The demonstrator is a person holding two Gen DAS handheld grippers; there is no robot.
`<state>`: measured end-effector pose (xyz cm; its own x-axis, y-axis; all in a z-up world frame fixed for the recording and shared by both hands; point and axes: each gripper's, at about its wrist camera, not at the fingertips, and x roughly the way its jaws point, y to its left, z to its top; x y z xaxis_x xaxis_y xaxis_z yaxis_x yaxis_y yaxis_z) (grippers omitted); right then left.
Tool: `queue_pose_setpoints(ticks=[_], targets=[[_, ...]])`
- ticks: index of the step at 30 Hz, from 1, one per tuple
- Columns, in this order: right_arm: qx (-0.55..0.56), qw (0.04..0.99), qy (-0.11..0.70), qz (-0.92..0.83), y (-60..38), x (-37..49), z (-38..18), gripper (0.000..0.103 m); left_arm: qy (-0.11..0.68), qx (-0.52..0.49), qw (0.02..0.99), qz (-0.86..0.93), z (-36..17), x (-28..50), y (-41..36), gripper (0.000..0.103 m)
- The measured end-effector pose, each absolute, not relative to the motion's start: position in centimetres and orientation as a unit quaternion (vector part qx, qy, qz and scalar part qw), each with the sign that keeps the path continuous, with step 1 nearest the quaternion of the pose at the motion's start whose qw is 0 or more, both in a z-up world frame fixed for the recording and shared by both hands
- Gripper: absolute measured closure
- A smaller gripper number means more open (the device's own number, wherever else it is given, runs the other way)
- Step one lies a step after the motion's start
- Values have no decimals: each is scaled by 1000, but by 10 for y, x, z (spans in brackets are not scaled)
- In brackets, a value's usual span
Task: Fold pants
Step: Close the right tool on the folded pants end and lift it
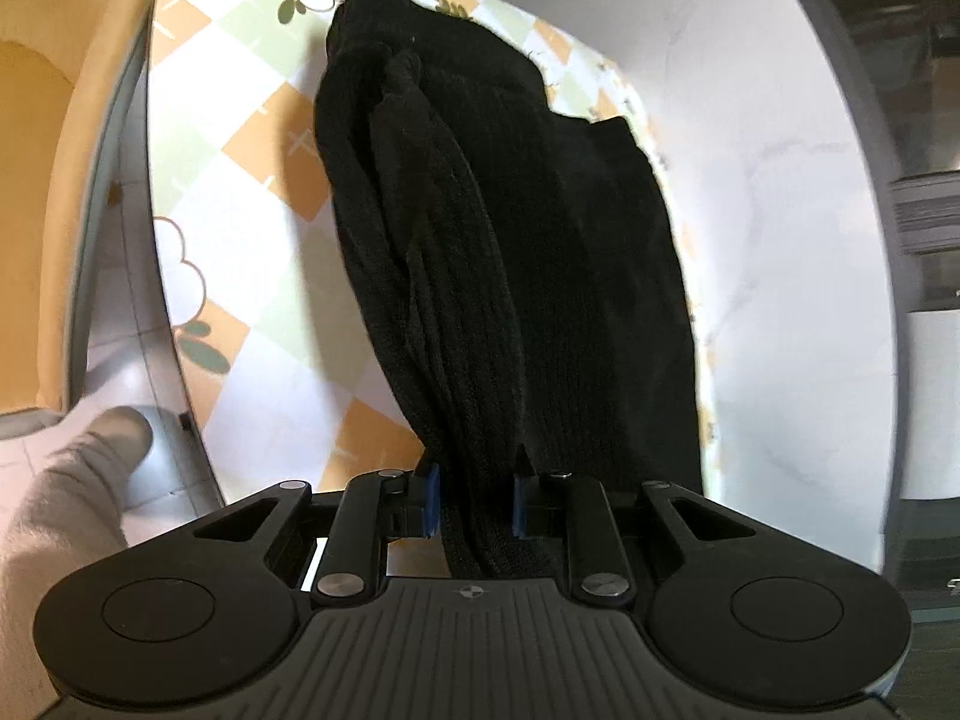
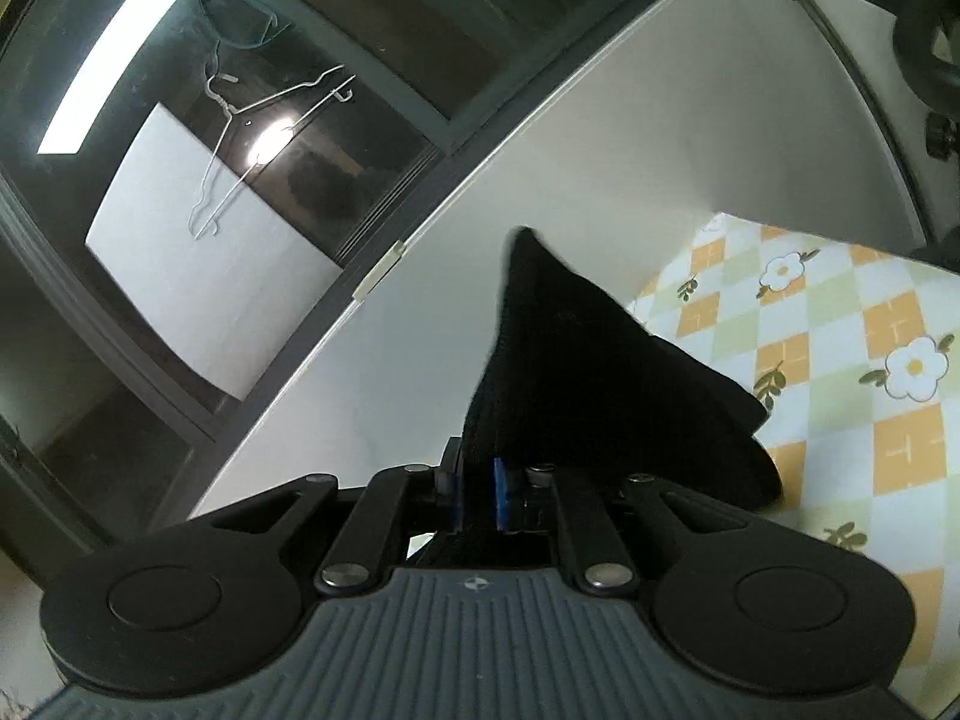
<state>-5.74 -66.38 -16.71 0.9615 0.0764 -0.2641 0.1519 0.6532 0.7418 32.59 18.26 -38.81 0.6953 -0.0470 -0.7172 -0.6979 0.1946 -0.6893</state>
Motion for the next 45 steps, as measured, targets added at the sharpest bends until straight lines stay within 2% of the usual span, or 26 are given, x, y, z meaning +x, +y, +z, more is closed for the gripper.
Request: queue_pose_setpoints(ticks=[6,10,14,20,28,30,35,45], targets=[[474,834,253,-124,-681,-76,-242,94,341,-594,688,242,-403,307,176,81],[477,819,277,-157,-685,-94,-275,93,347,-597,682,243,-418,302,172,79],[480,822,267,-150,-683,-98,-282,87,323,-626,672,229,-427,300,175,74],[465,825,282,-154,-680,-92,-284,86,303,-638,679,199,-435,303,163,49],[483,804,308,-158,-683,-85,-302,86,290,-651,678,180,-445,306,151,48],[487,803,306,-156,-683,-83,-300,91,288,-654,676,179,-446,304,151,48],[492,823,259,-115,-681,-77,-260,94,280,-661,670,190,-445,308,156,48],[378,925,33,-10,-629,-125,-85,95,257,-702,637,188,-455,316,179,48]])
